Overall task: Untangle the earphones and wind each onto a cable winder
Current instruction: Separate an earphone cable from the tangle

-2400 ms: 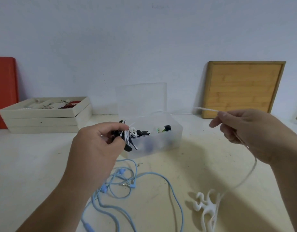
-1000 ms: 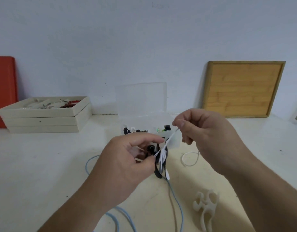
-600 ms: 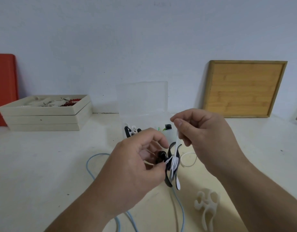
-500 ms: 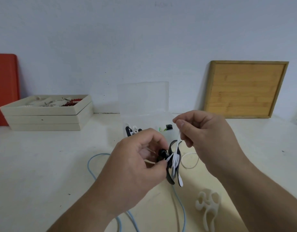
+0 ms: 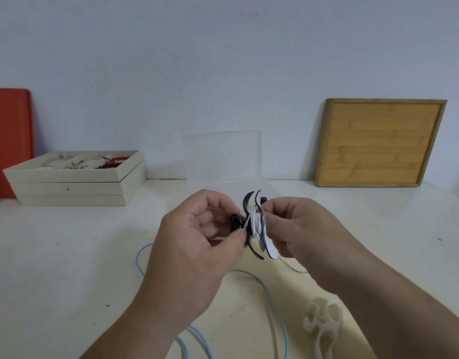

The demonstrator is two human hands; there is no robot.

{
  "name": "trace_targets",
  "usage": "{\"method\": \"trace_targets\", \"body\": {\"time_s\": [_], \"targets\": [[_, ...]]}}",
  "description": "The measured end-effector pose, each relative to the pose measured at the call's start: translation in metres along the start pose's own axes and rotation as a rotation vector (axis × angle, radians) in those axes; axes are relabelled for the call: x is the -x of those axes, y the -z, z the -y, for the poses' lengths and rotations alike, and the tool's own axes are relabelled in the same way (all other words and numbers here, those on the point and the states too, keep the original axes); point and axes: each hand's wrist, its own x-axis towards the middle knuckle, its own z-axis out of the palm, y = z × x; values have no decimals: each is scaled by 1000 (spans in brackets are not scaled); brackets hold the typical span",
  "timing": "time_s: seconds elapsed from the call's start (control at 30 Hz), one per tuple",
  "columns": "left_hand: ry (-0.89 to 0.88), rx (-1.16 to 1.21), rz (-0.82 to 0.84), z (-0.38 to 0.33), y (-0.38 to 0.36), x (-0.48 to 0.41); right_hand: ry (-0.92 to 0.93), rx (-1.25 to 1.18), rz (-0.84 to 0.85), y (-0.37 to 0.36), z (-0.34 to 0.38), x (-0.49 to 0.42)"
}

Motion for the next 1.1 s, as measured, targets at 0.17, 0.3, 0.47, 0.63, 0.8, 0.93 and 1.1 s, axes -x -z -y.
{"method": "trace_targets", "body": {"time_s": [0.17, 0.3, 0.47, 0.63, 0.8, 0.93, 1.1], "targets": [[-17, -50, -62, 1, 0, 0, -9, 122, 218, -7, 1, 4], [-32, -116, -146, 3, 3, -3, -35, 62, 324, -8, 2, 7], [-34, -181, -234, 5, 7, -6, -15, 62, 441, -9, 4, 11], [-54, -290, -305, 8, 12, -8, 42, 118, 443, 0, 6, 10], [-95, -412, -276, 7, 10, -4, 142, 185, 484, 1, 11, 11], [-106, -428, -216, 6, 9, -4, 162, 90, 442, 6, 14, 11], [-151, -548, -79, 6, 8, 0, 188, -59, 347, 15, 19, 11]]}}
